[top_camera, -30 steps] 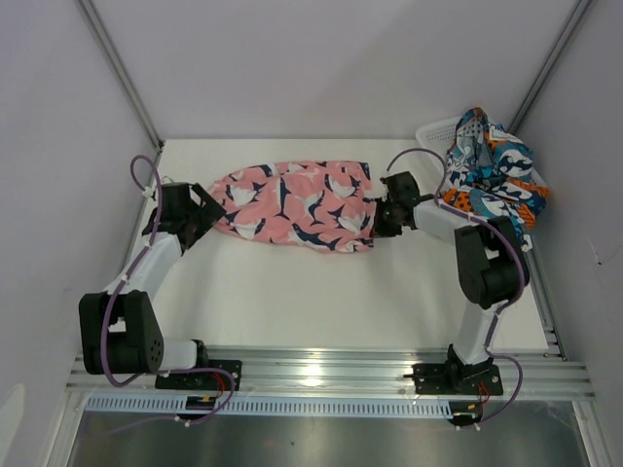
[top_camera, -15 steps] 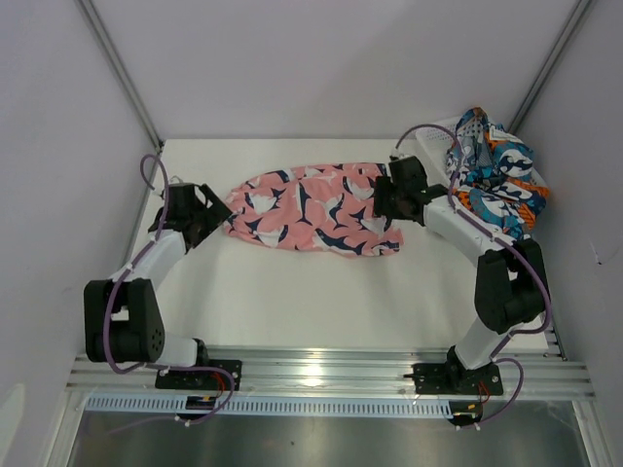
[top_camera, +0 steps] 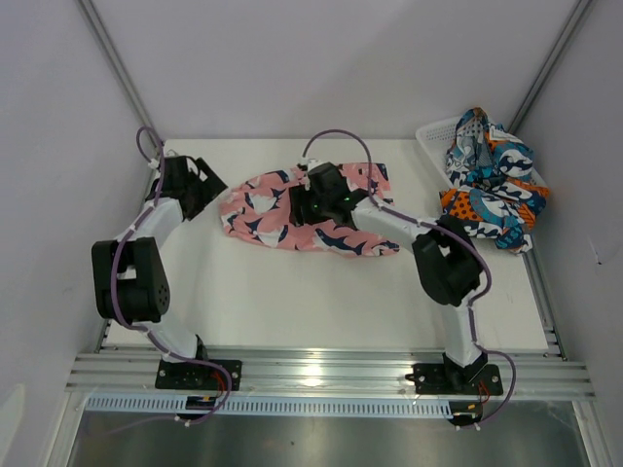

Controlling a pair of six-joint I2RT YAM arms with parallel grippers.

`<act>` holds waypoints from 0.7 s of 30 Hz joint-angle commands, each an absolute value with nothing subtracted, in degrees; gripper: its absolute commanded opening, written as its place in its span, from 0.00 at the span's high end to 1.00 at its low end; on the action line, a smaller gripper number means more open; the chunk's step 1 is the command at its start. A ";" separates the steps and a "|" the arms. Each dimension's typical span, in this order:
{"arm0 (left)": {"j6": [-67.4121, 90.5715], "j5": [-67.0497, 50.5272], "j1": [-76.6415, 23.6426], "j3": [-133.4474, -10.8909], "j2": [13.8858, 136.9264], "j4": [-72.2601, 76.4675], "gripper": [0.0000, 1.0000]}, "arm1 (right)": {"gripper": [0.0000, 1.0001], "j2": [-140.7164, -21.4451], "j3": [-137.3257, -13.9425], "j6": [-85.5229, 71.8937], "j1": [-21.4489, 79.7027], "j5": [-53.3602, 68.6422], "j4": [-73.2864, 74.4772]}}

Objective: Fold and stack the shorts
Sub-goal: Fold the shorts

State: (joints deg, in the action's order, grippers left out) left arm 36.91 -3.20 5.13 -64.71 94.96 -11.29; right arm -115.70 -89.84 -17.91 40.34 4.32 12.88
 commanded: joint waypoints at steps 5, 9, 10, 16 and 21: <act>36.91 -5.18 5.80 -67.59 93.87 -12.92 0.01 | 0.32 -127.77 -103.88 -16.79 45.00 5.10 12.22; 37.00 -5.71 5.80 -66.10 91.76 -12.75 0.01 | 0.32 -131.48 -107.66 -15.39 46.40 3.69 14.41; 37.09 -5.80 5.80 -65.66 90.89 -12.66 0.01 | 0.32 -132.01 -107.84 -14.51 47.02 3.60 14.50; 37.35 -6.15 5.80 -63.90 89.03 -12.22 0.01 | 0.27 -133.77 -107.66 -11.43 48.60 5.54 14.06; 37.27 -6.33 5.80 -63.64 88.42 -12.30 0.01 | 0.27 -134.91 -108.28 -9.68 49.74 5.46 15.20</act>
